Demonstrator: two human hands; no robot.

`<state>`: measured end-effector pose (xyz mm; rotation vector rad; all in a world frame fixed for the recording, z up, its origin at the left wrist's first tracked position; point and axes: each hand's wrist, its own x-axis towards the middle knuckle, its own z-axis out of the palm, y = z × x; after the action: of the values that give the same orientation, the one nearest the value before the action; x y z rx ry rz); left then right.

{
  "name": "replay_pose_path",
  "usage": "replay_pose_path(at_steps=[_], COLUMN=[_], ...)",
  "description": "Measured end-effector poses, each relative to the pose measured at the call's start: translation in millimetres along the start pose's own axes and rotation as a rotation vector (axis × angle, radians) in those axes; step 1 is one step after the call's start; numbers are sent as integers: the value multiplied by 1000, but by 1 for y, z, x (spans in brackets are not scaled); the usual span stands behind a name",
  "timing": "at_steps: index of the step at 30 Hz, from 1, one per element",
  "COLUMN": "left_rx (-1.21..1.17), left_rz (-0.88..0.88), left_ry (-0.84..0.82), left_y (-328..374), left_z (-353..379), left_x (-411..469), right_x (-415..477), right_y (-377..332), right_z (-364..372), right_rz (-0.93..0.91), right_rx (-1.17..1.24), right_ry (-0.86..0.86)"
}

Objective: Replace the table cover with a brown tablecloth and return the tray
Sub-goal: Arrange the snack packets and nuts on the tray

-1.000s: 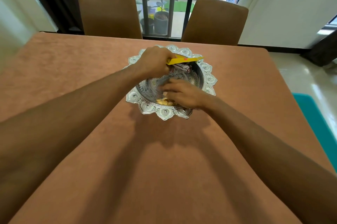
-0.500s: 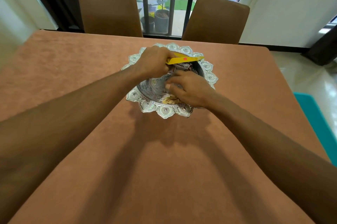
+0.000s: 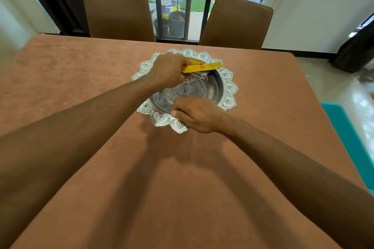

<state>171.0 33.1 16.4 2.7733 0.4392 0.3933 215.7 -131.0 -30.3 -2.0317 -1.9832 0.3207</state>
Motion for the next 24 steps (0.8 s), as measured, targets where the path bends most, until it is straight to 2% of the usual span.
replay_pose_path(at_steps=[10, 16, 19, 24], left_rx=[12, 68, 32, -31], left_rz=[0, 34, 51, 100], left_ry=[-76, -54, -10, -38], left_y=[7, 2, -2, -9], left_z=[11, 24, 24, 17], left_x=[-10, -25, -28, -27], right_x=[11, 13, 13, 10], right_y=[-3, -3, -3, -5], right_z=[-4, -4, -5, -7], right_rz=[184, 100, 69, 77], right_rx=[42, 70, 40, 68], right_ry=[83, 155, 136, 102])
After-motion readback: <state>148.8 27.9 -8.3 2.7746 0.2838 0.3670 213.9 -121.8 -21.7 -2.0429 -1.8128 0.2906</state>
